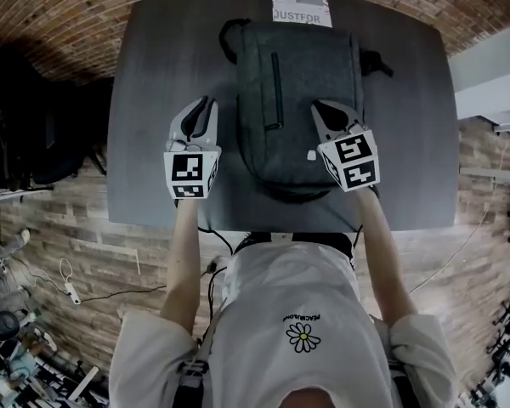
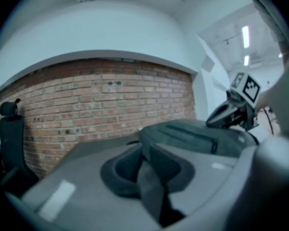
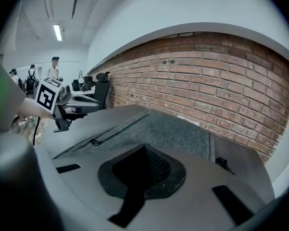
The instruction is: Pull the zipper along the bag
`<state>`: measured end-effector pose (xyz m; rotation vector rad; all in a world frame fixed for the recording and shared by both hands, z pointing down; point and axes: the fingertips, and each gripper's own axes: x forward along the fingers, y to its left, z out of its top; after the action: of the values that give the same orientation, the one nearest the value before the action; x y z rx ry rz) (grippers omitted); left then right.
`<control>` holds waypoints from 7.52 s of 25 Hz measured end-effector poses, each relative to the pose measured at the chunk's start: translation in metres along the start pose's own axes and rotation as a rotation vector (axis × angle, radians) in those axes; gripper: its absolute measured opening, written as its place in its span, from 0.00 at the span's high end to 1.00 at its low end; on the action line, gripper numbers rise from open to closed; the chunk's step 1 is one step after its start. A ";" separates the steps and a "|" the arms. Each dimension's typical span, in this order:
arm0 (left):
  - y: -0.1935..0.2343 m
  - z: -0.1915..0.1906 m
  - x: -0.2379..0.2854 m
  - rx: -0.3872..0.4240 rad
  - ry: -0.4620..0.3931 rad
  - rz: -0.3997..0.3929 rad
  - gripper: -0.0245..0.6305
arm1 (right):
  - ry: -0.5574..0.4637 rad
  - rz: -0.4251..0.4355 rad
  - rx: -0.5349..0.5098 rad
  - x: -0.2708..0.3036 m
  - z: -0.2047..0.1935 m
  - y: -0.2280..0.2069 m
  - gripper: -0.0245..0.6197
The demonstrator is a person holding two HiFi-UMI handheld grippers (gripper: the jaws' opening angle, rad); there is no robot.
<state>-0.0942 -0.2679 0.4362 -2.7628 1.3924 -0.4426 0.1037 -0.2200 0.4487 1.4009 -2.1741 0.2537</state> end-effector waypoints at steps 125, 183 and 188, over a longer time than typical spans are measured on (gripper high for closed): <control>-0.067 -0.106 0.032 0.613 0.300 -0.833 0.96 | 0.095 0.046 -0.023 0.023 -0.016 0.002 0.96; -0.098 -0.147 -0.036 0.331 0.613 -0.518 0.95 | 0.299 0.035 -0.019 0.022 -0.012 -0.024 0.96; -0.095 -0.144 -0.029 0.372 0.612 -0.530 0.95 | 0.287 0.016 0.011 0.015 -0.016 -0.027 0.96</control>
<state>-0.0731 -0.1718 0.5805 -2.7320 0.4799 -1.4833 0.1285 -0.2371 0.4670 1.2671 -1.9509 0.4445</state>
